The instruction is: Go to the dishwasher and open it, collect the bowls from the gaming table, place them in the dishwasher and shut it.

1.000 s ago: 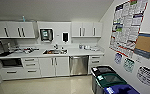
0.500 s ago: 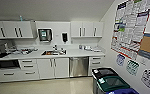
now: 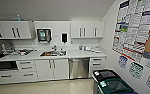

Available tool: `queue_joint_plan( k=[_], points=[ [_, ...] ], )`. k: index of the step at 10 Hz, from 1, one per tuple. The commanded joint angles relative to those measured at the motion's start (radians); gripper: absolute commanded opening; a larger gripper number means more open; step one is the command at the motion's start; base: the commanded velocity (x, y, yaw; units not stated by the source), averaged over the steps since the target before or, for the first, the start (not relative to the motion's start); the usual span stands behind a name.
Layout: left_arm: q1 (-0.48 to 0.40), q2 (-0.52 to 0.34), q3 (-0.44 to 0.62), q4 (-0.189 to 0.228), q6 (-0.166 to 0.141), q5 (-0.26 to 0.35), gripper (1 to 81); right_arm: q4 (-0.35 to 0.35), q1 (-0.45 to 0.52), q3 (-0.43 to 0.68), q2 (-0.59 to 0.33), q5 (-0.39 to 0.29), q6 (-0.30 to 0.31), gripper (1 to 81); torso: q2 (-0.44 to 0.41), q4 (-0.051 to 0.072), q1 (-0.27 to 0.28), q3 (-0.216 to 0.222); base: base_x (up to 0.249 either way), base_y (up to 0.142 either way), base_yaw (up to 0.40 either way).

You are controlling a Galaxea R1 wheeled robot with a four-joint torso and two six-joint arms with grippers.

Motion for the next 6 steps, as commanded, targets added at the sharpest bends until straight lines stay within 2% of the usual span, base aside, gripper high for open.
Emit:
queue_joint_plan(
  k=[1, 3, 6],
  points=[
    [-0.060, -0.005, 0.005, 0.010, 0.005, 0.041, 81.1, -0.012, 0.057, 0.012, -0.009, -0.047, -0.003, 81.1, 0.000, 0.000, 0.000, 0.000, 0.144, 0.067, 0.000],
    [-0.060, -0.005, 0.005, 0.010, 0.004, 0.041, 81.1, -0.012, 0.061, 0.013, -0.008, -0.049, -0.003, 81.1, 0.000, 0.000, -0.001, 0.000, 0.142, 0.067, 0.000],
    [-0.058, -0.002, 0.005, 0.011, 0.004, 0.041, 81.1, -0.012, 0.061, 0.013, -0.009, -0.049, -0.003, 81.1, 0.000, 0.000, 0.000, 0.000, 0.141, 0.000, 0.000]
  ],
)
